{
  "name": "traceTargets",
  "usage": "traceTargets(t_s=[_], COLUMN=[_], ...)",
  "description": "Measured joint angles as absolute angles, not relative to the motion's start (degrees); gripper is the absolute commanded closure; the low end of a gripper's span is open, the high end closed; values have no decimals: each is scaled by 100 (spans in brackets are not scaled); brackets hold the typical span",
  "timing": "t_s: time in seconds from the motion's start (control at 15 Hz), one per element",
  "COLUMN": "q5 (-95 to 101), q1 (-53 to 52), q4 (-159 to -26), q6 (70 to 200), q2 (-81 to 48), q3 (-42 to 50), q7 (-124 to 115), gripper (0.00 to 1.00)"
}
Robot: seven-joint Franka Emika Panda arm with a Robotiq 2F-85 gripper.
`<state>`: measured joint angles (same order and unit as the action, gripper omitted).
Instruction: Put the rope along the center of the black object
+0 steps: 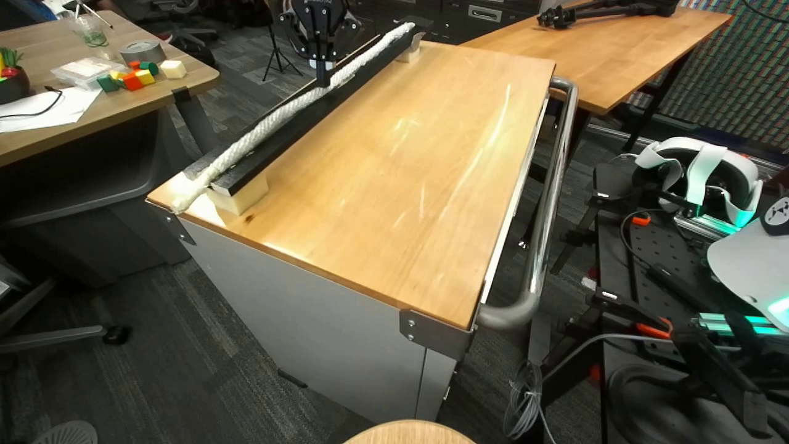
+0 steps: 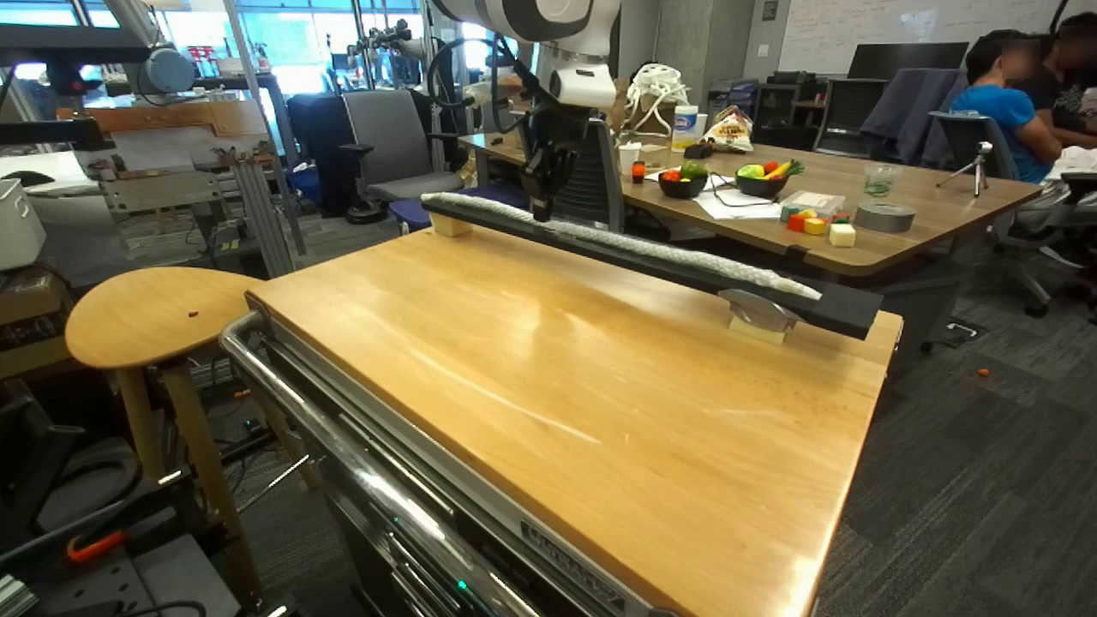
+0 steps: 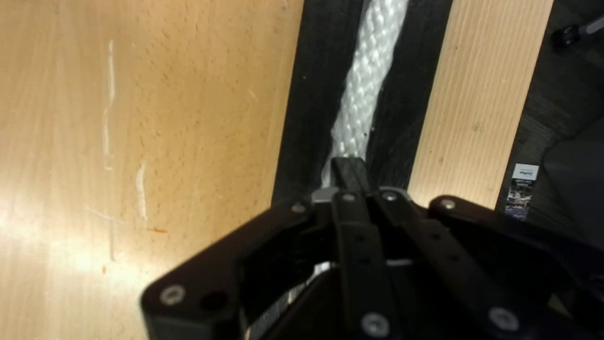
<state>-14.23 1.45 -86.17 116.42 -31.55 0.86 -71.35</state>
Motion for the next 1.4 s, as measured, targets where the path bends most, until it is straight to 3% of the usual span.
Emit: traceTargets(t_s=[0.93, 1.2, 1.4], q5=[-1334, -1413, -1616], q1=[75, 80, 102], q4=[-8663, -8861, -9009], q6=[11969, 12567, 12572], q2=[-3126, -3027, -2869], q3=[120, 120, 113], q7=[-7036, -6875, -6608], gripper=[100, 86, 96])
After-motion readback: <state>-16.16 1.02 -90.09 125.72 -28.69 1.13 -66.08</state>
